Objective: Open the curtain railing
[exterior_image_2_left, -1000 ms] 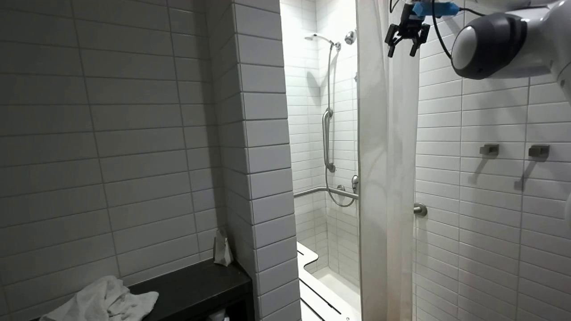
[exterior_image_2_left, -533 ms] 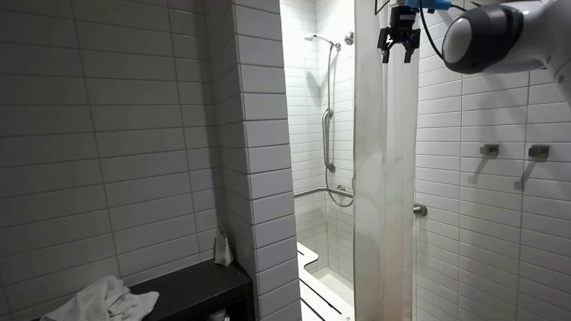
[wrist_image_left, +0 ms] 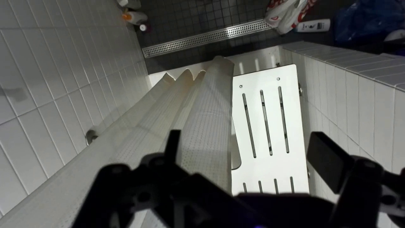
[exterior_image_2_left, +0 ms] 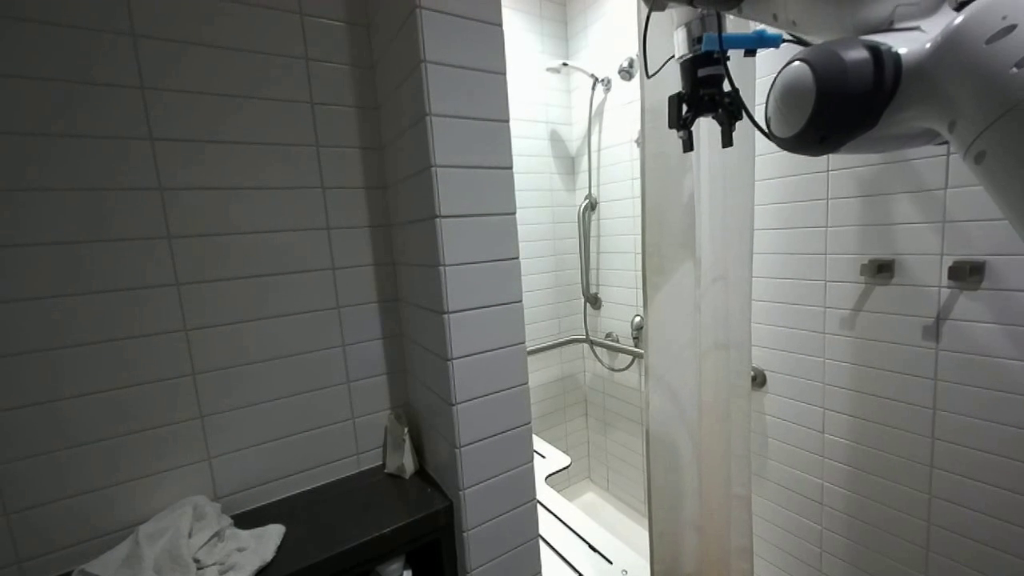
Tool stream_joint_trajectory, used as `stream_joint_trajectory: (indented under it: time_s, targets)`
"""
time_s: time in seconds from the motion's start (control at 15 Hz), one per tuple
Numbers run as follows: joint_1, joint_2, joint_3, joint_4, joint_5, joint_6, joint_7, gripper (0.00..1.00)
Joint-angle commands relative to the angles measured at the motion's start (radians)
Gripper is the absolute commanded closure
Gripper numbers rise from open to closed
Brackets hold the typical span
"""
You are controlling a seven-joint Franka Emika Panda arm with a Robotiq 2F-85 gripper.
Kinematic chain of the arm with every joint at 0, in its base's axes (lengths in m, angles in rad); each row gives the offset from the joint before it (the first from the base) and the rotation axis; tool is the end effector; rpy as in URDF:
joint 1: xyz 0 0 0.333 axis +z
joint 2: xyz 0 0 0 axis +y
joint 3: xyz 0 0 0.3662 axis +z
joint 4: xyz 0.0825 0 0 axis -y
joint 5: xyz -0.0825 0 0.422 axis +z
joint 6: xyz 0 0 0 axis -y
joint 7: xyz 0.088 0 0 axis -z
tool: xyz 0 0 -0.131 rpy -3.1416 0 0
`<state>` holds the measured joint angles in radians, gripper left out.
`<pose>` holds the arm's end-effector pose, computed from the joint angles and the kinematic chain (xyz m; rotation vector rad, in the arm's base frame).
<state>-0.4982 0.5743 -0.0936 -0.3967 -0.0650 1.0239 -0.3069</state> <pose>0.5630 -0.3516 0.7773 2.9877 -0.4575 0.0081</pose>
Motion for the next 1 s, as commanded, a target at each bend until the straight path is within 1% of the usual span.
stream_joint_trajectory:
  time_s: [0.0,0.07,0.13,0.2,0.27,0.33,0.4,0.73,0.8,0.93]
  targets:
    - [0.034,0.058,-0.036,0.062,-0.04,-0.067,0.002,0.0]
    - [0.033,0.067,-0.037,0.07,-0.039,-0.077,0.0,0.0]
    - [0.038,0.024,-0.032,-0.003,-0.047,-0.058,0.002,0.0]
    - [0.039,0.025,-0.031,0.001,-0.046,-0.067,-0.002,0.0]
    - [0.036,0.066,-0.037,0.079,-0.04,-0.104,-0.012,0.0]
    - [0.037,0.061,-0.037,0.079,-0.041,-0.118,-0.015,0.0]
    - [0.042,0.013,-0.037,-0.001,-0.042,-0.096,-0.016,0.0]
    - [0.032,0.015,-0.023,0.005,-0.023,-0.072,-0.047,0.0]
    - [0.029,0.025,-0.026,0.002,-0.02,-0.07,-0.017,0.0]
    - [0.028,0.034,-0.026,0.014,-0.019,-0.076,-0.019,0.0]
